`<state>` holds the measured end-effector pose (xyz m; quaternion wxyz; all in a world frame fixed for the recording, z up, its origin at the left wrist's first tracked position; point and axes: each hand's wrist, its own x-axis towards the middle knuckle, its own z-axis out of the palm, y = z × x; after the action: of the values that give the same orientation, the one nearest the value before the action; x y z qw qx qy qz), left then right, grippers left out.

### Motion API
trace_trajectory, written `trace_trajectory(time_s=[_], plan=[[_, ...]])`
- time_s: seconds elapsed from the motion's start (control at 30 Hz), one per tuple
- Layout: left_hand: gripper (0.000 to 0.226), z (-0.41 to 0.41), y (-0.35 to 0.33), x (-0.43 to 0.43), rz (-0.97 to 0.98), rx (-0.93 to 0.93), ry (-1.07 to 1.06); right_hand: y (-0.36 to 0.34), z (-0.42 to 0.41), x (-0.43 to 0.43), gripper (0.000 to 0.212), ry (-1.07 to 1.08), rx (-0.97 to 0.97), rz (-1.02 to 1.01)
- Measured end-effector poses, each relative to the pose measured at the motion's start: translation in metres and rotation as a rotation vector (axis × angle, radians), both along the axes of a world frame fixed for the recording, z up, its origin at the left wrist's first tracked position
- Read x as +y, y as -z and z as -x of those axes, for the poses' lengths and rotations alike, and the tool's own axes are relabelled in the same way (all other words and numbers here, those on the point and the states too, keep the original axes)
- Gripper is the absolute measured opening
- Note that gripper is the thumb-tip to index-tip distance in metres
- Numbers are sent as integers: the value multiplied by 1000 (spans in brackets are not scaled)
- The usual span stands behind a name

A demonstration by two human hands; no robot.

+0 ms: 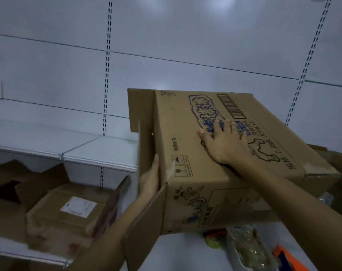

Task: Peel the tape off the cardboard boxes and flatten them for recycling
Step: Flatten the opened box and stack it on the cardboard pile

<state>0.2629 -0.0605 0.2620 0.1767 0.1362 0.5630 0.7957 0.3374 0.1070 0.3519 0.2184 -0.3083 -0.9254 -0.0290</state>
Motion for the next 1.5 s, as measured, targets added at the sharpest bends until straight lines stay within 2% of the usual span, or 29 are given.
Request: trace_trajectory(time_s=[0.07,0.13,0.2,0.3,0.37,0.43,0.47,0.53,0.6,0.63,0.67,0.7,0.73,0.8,0.9,1.07,1.13,1.23,1.3,1.37,1.43,1.5], plan=[[44,13,2,-9,36,73,-116,-2,4,2,80,-2,3,-3],[32,32,3,-27,-6,108,-256,2,12,1,78,-18,30,-51],[25,53,9,-44,-9,130,-264,15,25,-2,77,-52,59,-123],[18,64,35,-62,144,121,-231,50,47,-6,81,-77,-76,-127],[15,70,59,-67,231,116,-316,81,63,-3,86,-77,-190,-82],[15,74,67,-68,274,135,-440,109,74,3,88,-89,-209,8],[17,79,70,-69,306,142,-479,120,78,6,88,-98,-207,50],[44,88,78,-74,382,121,-473,135,80,10,88,-117,-189,93],[74,93,88,-83,414,35,-295,140,81,13,88,-120,-148,118],[77,91,91,-87,369,-66,-129,142,82,14,88,-118,-132,117],[69,84,92,-90,276,-155,28,143,83,15,88,-118,-119,113],[59,74,94,-91,173,-200,93,146,83,15,89,-116,-105,105],[56,63,99,-94,103,-210,78,149,83,14,88,-113,-81,84],[65,38,113,-100,8,-265,0,155,85,12,88,-109,-32,41],[75,-16,156,-111,-138,-430,-43,159,84,9,87,-96,-6,4],[63,-86,203,-112,-235,-507,-107,169,72,9,87,-151,-22,-42],[63,-105,221,-116,-321,-603,-243,170,70,9,87,-171,-36,-49],[76,-139,253,-101,-492,-725,-448,168,72,7,86,-137,-36,-54],[91,-170,266,-69,-430,-789,-392,168,70,2,86,-119,-30,-40],[102,-197,267,-24,-343,-799,-202,166,67,-7,88,-124,-26,36],[91,-210,259,15,-310,-738,-52,159,61,-15,93,-120,-85,148],[61,-211,251,38,-346,-697,-74,151,51,-18,97,-156,-167,203]])
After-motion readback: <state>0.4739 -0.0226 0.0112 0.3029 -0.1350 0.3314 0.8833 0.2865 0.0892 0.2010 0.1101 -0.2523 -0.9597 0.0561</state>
